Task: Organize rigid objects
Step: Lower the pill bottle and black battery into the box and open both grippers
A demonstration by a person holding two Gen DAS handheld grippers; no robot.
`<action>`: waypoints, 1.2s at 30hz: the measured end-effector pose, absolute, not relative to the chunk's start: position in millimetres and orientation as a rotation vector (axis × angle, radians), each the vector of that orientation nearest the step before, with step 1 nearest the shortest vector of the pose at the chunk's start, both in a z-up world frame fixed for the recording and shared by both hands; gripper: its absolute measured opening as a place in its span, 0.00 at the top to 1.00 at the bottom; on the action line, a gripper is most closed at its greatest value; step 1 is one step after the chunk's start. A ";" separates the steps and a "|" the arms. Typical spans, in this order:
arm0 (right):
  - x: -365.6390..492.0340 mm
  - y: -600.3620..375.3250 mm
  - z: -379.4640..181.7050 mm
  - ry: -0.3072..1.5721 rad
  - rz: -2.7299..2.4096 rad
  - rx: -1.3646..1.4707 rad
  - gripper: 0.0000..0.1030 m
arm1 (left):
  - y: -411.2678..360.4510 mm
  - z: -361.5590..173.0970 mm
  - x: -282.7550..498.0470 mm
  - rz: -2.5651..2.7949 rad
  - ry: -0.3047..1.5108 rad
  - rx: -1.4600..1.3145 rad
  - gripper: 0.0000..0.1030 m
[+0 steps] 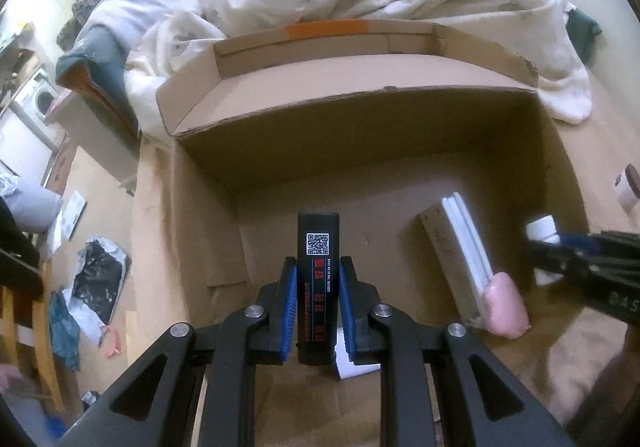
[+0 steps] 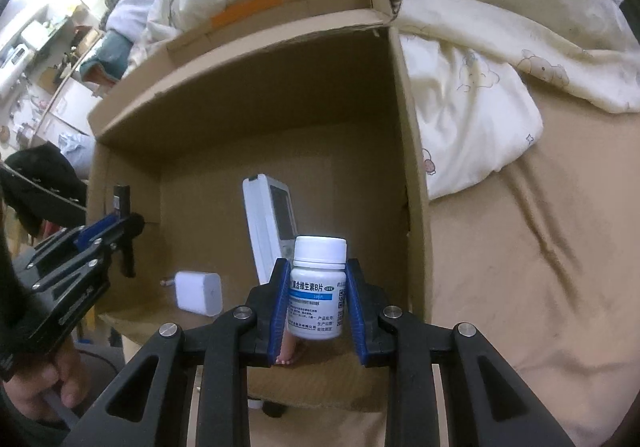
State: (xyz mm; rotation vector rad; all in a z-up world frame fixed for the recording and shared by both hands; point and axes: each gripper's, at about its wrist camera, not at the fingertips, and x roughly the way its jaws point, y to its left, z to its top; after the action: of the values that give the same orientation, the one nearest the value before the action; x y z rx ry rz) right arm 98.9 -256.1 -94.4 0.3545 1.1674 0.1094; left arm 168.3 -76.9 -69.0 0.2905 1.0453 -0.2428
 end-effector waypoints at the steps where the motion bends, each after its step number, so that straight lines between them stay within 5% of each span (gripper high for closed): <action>1: 100.1 -254.4 -93.5 1.163 0.108 0.342 0.72 | -76.8 -71.2 171.0 -0.238 1.054 0.287 0.83; 25: 105.3 -251.0 -95.6 1.163 0.113 0.332 0.72 | -79.0 -99.4 175.8 -0.217 1.136 0.338 0.83; 28: 105.9 -251.3 -93.9 1.163 0.130 0.349 0.61 | -80.1 -100.4 174.4 -0.223 1.140 0.344 0.83; 30: 105.2 -251.7 -88.3 1.133 0.151 0.371 0.36 | -81.1 -99.0 174.0 -0.229 1.135 0.348 0.83; 36: 105.6 -254.7 -82.4 1.099 0.180 0.426 0.33 | -83.3 -97.6 173.8 -0.234 1.131 0.347 0.83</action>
State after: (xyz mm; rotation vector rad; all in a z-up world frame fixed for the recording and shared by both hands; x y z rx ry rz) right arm 105.6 -254.7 -82.4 0.4257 1.0991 0.1802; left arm 173.8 -83.3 -97.6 0.3467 1.1313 -0.2342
